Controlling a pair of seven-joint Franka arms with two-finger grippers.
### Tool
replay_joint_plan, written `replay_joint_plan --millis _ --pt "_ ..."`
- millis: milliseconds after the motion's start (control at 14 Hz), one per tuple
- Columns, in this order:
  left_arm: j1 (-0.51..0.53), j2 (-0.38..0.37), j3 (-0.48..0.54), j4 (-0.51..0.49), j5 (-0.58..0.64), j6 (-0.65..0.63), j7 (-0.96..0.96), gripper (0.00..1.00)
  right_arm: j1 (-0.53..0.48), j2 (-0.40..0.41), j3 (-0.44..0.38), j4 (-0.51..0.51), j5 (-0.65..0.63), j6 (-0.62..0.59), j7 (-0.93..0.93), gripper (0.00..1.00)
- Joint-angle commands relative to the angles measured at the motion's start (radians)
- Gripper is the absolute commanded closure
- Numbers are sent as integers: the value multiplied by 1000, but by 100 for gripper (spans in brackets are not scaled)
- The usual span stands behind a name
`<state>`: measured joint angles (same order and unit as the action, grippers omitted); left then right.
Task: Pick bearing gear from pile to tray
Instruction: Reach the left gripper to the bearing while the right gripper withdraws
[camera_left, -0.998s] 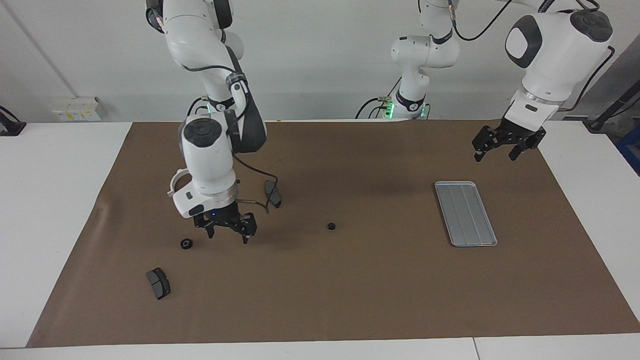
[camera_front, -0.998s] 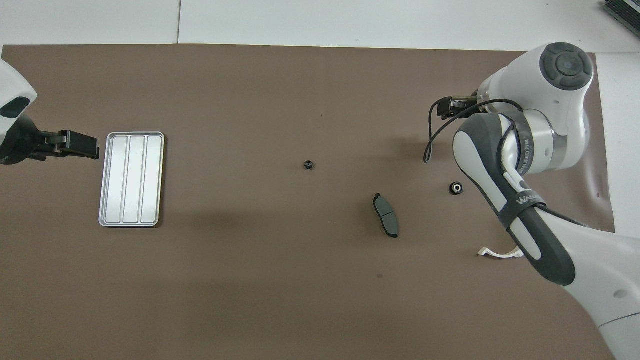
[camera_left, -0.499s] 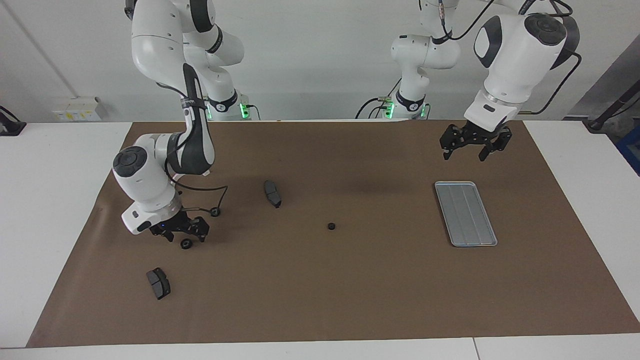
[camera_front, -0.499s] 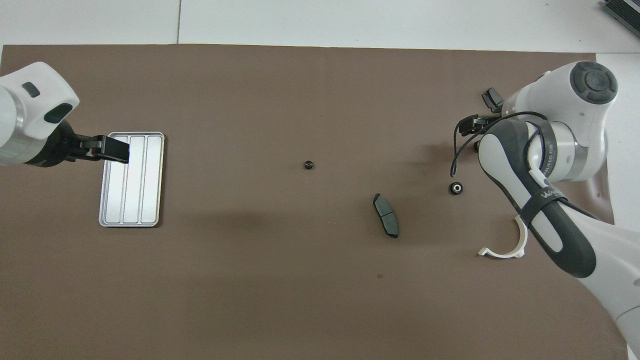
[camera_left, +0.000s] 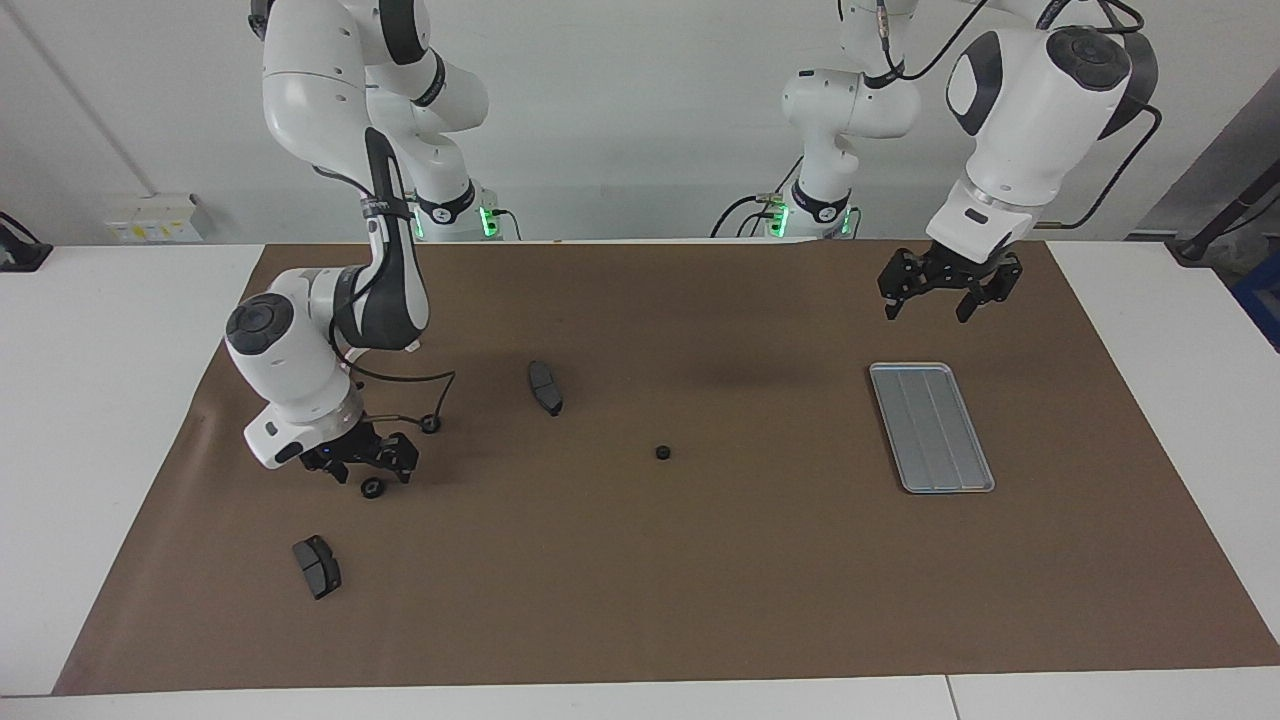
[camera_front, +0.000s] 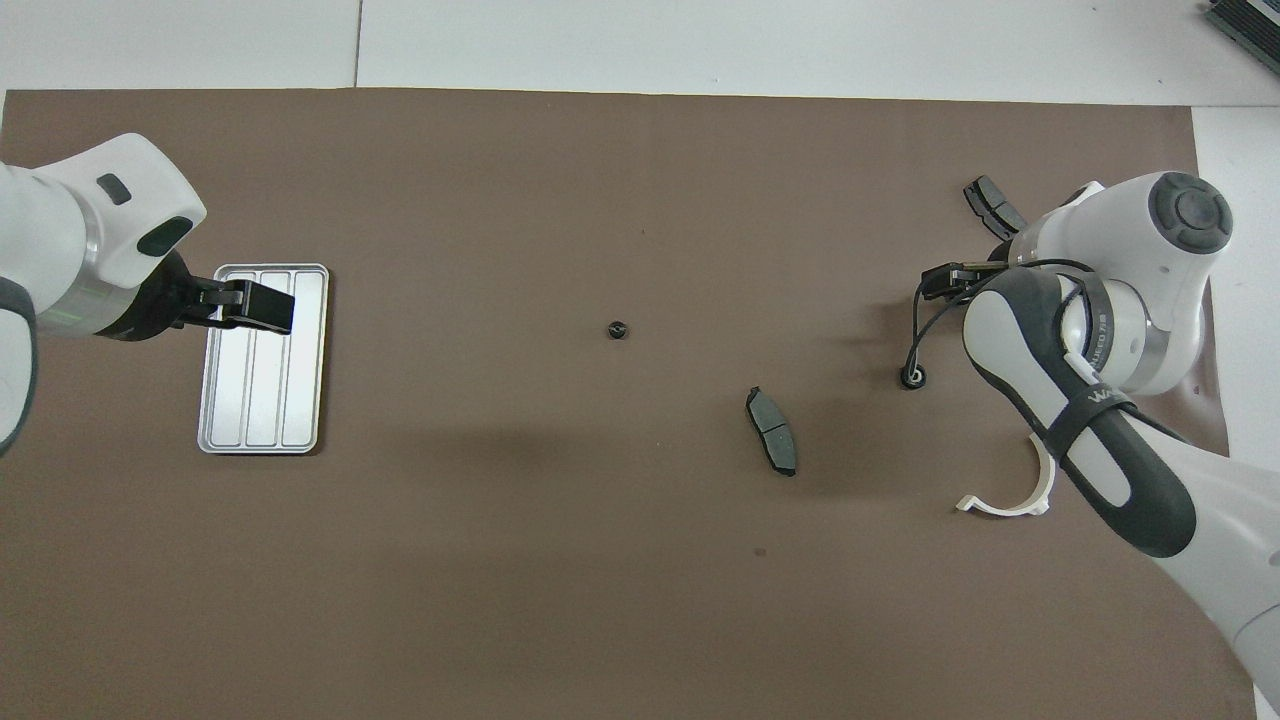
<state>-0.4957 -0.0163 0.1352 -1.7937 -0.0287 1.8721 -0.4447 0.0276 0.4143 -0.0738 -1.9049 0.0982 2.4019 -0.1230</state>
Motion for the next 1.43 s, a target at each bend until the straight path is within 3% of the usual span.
replay_joint_plan --millis 0,143,356,641,927,1354 --pt "-105 40 12 -26 0 74 -146 0 -25 -20 17 -36 28 40 -55 11" --pt "-151 105 12 -12 -3 125 -150 0 -25 -20 17 -36 28 43 -55 23" --pt "-181 196 12 42 -34 171 -170 0 -25 -8 19 -34 28 69 -50 23" --pt "-242 458 4 235 -57 177 -175 0 -25 -5 19 -34 28 77 -49 23" --pt "-233 545 6 246 -85 329 -167 0 -25 7 19 -34 29 102 -49 23" --pt "-208 613 -6 260 -77 392 -77 6 -25 9 19 -33 29 105 -47 23"
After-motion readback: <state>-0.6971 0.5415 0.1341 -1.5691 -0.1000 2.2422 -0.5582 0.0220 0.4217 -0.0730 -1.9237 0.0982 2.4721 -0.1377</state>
